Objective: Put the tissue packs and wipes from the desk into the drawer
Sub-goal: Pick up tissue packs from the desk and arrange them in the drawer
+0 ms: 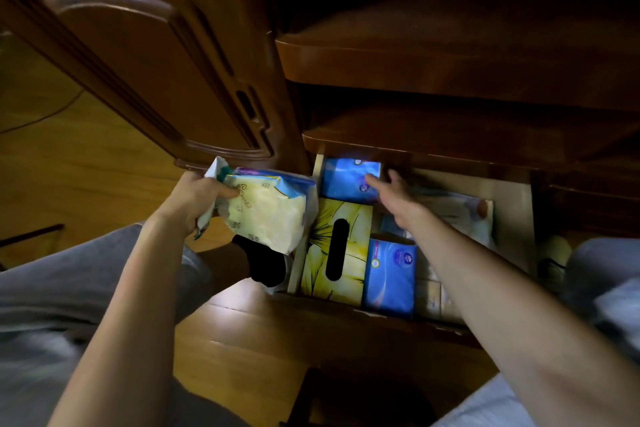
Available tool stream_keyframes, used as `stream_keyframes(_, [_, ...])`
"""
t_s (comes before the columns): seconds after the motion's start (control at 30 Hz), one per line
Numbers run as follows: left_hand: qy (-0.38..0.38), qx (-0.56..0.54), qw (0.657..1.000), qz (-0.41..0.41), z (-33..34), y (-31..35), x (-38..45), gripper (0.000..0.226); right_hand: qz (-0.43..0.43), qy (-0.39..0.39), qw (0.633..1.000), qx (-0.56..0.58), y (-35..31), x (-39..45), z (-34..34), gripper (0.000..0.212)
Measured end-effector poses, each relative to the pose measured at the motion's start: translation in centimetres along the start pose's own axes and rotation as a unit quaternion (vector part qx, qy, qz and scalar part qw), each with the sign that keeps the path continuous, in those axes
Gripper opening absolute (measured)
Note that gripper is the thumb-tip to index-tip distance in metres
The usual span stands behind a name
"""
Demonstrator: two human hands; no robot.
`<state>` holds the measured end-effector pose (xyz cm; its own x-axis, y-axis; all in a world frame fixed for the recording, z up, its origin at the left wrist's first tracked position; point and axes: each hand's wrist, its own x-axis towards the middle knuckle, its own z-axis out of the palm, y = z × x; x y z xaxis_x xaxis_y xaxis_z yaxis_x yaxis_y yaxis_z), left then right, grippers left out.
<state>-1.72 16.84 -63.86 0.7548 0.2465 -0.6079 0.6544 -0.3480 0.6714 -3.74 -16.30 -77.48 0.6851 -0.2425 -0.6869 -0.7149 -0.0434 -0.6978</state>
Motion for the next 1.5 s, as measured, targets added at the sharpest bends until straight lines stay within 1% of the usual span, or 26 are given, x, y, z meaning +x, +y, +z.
stream_keyframes(0.07, [-0.010, 0.006, 1.000, -0.007, 0.5, 0.2, -0.3, 0.016, -0.030, 0.001, 0.997, -0.070, 0.4, 0.5, 0.5, 0.048])
stream_keyframes(0.1, [-0.015, 0.011, 1.000, -0.013, 0.8, 0.3, -0.5, 0.023, -0.038, 0.003, 0.994, -0.098, 0.4, 0.6, 0.4, 0.037])
stream_keyframes(0.13, [-0.018, 0.015, 1.000, -0.017, 1.0, 0.4, -0.7, 0.032, -0.042, 0.003, 0.991, -0.123, 0.3, 0.7, 0.2, 0.031])
stream_keyframes(0.2, [-0.028, 0.020, 0.999, -0.020, 1.6, 0.8, -1.1, 0.044, -0.030, -0.003, 0.982, -0.186, -0.4, 0.4, -0.4, 0.032])
stream_keyframes(0.27, [-0.042, 0.031, 0.999, -0.013, 2.3, 1.6, -1.6, 0.048, -0.019, 0.005, 0.967, -0.255, -1.3, -0.4, -0.8, 0.033])
stream_keyframes(0.33, [-0.065, 0.030, 0.997, -0.005, 3.3, 2.5, -1.9, 0.050, -0.050, 0.046, 0.961, -0.266, -2.3, -1.7, -1.1, 0.036])
stream_keyframes(0.37, [-0.078, 0.027, 0.997, 0.001, 4.1, 3.0, -2.2, 0.046, -0.078, 0.055, 0.968, -0.233, -2.7, -2.5, -1.3, 0.040])
stream_keyframes(0.4, [-0.086, 0.033, 0.996, 0.006, 5.0, 3.4, -2.5, 0.038, -0.088, 0.038, 0.982, -0.163, -3.0, -3.7, -1.7, 0.047])
stream_keyframes(0.43, [-0.093, 0.049, 0.994, 0.015, 6.2, 3.8, -2.8, 0.028, -0.076, -0.009, 0.993, -0.086, -3.3, -5.1, -2.3, 0.059])
stream_keyframes(0.47, [-0.099, 0.072, 0.992, 0.025, 7.5, 4.0, -3.3, 0.017, -0.057, -0.075, 0.995, -0.034, -3.6, -6.7, -3.2, 0.072])
stream_keyframes(0.5, [-0.104, 0.095, 0.989, 0.036, 9.0, 4.1, -3.8, 0.012, -0.047, -0.141, 0.989, -0.020, -3.5, -8.1, -4.3, 0.082])
stream_keyframes(0.53, [-0.108, 0.116, 0.986, 0.053, 10.7, 4.1, -4.3, 0.014, -0.048, -0.184, 0.981, -0.044, -3.3, -9.4, -5.5, 0.087])
stream_keyframes(0.57, [-0.110, 0.139, 0.982, 0.073, 12.5, 4.0, -5.0, 0.021, -0.059, -0.206, 0.973, -0.090, -2.9, -10.5, -6.9, 0.087])
stream_keyframes(0.63, [-0.132, 0.198, 0.964, 0.119, 16.5, 3.6, -6.7, 0.026, -0.095, -0.191, 0.950, -0.226, -1.4, -12.2, -9.7, 0.080])
stream_keyframes(0.7, [-0.181, 0.253, 0.936, 0.162, 20.2, 2.9, -8.8, 0.022, -0.123, -0.151, 0.926, -0.323, 0.5, -12.9, -12.3, 0.059])
stream_keyframes(0.73, [-0.201, 0.273, 0.924, 0.174, 21.7, 2.5, -9.6, 0.020, -0.129, -0.138, 0.921, -0.342, 1.6, -13.1, -13.6, 0.053])
stream_keyframes(0.8, [-0.262, 0.262, 0.915, 0.156, 23.2, 1.5, -10.7, 0.023, -0.114, -0.122, 0.920, -0.356, 3.3, -13.5, -16.3, 0.055])
stream_keyframes(0.87, [-0.294, 0.239, 0.917, 0.127, 23.1, 0.8, -10.8, 0.030, -0.091, -0.117, 0.910, -0.386, 4.5, -13.8, -18.5, 0.050])
stream_keyframes(0.97, [-0.251, 0.196, 0.940, 0.122, 22.3, 0.7, -10.4, 0.023, -0.061, -0.138, 0.877, -0.455, 5.6, -13.3, -18.4, 0.037])
stream_keyframes(1.03, [-0.219, 0.171, 0.954, 0.114, 21.9, 0.7, -10.3, 0.025, -0.036, -0.166, 0.839, -0.516, 6.6, -12.3, -16.5, 0.037])
stream_keyframes(1.07, [-0.218, 0.154, 0.958, 0.105, 21.7, 0.6, -10.4, 0.028, -0.026, -0.172, 0.817, -0.550, 7.3, -11.9, -15.5, 0.044])
stream_keyframes(1.17, [-0.222, 0.104, 0.966, 0.082, 21.7, 0.3, -10.3, 0.036, -0.031, -0.132, 0.765, -0.630, 9.5, -11.3, -14.0, 0.058])
stream_keyframes(1.3, [-0.232, 0.086, 0.967, 0.069, 22.5, 0.2, -9.7, 0.037, -0.104, -0.033, 0.714, -0.692, 9.9, -11.4, -13.7, 0.058])
stream_keyframes(1.4, [-0.248, 0.094, 0.962, 0.073, 23.8, 0.3, -9.6, 0.044, -0.130, 0.002, 0.702, -0.701, 9.8, -11.5, -13.3, 0.058])
stream_keyframes(1.43, [-0.256, 0.093, 0.959, 0.075, 24.2, 0.4, -9.6, 0.046, -0.129, -0.001, 0.708, -0.694, 10.1, -11.6, -13.4, 0.060])
stream_keyframes(1.5, [-0.282, 0.082, 0.953, 0.078, 24.8, 0.4, -9.6, 0.047, -0.128, -0.015, 0.742, -0.658, 10.8, -11.8, -14.0, 0.064])
